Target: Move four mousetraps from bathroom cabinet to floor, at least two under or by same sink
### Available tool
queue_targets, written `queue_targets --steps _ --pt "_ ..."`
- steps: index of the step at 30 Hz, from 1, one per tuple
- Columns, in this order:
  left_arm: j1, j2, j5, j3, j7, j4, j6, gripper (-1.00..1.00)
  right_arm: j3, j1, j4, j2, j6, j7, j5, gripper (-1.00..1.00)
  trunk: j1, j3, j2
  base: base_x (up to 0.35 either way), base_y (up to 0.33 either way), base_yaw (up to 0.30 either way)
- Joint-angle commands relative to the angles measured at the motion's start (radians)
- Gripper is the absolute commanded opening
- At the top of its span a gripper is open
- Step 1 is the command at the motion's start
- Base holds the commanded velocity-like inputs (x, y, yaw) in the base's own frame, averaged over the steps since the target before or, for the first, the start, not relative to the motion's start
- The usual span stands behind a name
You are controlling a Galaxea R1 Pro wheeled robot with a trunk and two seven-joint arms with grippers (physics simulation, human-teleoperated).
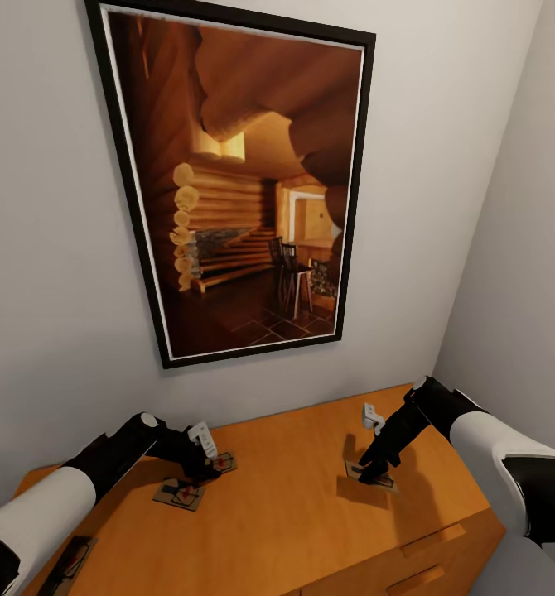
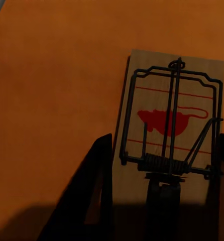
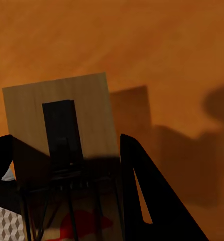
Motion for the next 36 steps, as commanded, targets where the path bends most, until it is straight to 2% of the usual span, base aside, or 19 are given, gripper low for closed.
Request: queue_targets --steps 1,9,36 --pt "-0.001 0.001 -0.005 -0.003 0.001 -0.002 0.007 -1.0 0.003 -0.001 -0.001 0.0 0.017 0.006 -0.001 -1.0 0.0 -0.002 -0.001 0.0 0.0 0.0" --pt "-0.001 -0.012 -0.006 -0.002 0.004 -0.004 0.005 -1.0 0.003 -0.001 -0.001 0.0 0.017 0.006 -0.001 -1.0 0.0 -0.002 -0.001 0.0 0.0 0.0" --pt "-0.001 -0.014 -0.008 -0.001 0.007 -0.006 0.008 -1.0 0.003 -0.001 -0.001 -0.001 0.017 0.006 -0.001 -1.0 -0.103 0.083 0.188 0.0 0.0 0.0"
